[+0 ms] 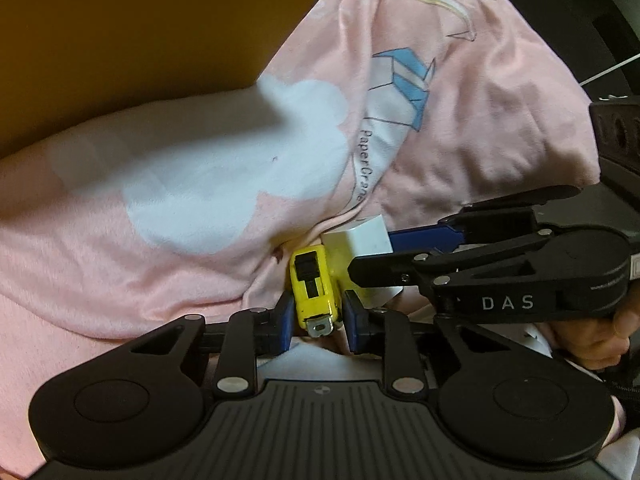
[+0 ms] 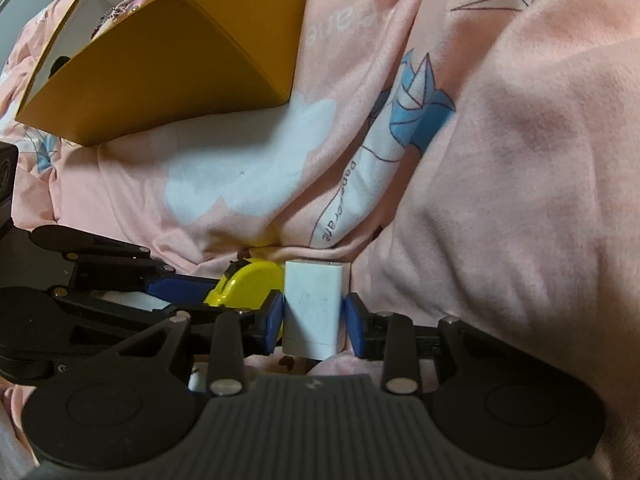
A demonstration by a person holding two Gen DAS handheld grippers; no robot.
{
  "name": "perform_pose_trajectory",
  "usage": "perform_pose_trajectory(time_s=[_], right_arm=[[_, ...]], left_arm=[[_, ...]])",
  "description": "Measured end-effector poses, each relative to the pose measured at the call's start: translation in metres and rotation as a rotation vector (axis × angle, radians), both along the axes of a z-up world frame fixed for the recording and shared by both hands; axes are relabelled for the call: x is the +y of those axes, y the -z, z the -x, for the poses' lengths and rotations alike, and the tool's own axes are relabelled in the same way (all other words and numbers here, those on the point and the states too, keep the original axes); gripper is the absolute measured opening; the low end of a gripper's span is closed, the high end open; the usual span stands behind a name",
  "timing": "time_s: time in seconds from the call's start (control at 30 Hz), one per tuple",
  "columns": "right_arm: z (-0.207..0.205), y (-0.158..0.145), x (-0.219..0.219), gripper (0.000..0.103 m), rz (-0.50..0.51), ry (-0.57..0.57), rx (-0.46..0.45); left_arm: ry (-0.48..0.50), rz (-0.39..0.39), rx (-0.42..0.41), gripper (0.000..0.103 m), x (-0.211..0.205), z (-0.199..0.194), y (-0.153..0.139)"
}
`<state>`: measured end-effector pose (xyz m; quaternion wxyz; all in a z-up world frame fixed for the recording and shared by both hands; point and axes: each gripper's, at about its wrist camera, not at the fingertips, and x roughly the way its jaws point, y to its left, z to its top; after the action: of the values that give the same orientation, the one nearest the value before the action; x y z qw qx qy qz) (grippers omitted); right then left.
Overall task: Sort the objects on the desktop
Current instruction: 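Grasp the yellow tape measure with the left gripper while the right grasps the white charger, then lift the tape measure and charger and lower them into the orange box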
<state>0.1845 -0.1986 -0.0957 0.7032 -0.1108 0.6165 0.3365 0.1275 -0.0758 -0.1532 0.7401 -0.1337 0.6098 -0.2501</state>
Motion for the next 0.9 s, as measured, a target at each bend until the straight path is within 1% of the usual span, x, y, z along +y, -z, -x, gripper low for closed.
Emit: perform_pose_trajectory(time_s=[0.13,0.23,0.27,0.37,0.43,0.57,0.73,0.83,0.9], right_arm=[[0.001,0.004,0.002,0.035,0.001,0.004,-0.009],[0.004,0.001,0.001,0.035,-0.007,-0.002,-0.025],[0.005,-0.001,0.001,0.035,-0.012,-0.001,-0.029],[0.008,-0.01,0.0,0.035,-0.041,0.006,-0.036],[0.009,-0.018,-0.002,0.035,-0.071,0.014,-0.034],[0.009,-0.042,0.0,0.035,-0.141,0.04,-0.051],[0.009,-0.079,0.003,0.035,-0.213,0.055,-0.115],[0.008,-0.102,0.005,0.035,-0.269,0.055,-0.142],[0.006,-0.124,0.004,0.035,-0.316,0.052,-0.16]], left_arm=[[-0.002,-0.014,0.0,0.027,0.003,-0.001,0.0],[0.009,-0.049,-0.044,0.026,0.003,0.004,-0.008],[0.009,-0.056,-0.06,0.024,0.003,0.005,-0.012],[-0.006,-0.052,-0.1,0.022,0.011,0.01,-0.023],[-0.036,-0.035,-0.121,0.022,0.021,0.013,-0.032],[-0.107,0.028,-0.145,0.022,0.042,0.019,-0.059],[-0.188,0.079,-0.207,0.022,0.056,0.02,-0.092],[-0.221,0.087,-0.263,0.022,0.062,0.02,-0.113],[-0.245,0.085,-0.309,0.022,0.065,0.019,-0.125]])
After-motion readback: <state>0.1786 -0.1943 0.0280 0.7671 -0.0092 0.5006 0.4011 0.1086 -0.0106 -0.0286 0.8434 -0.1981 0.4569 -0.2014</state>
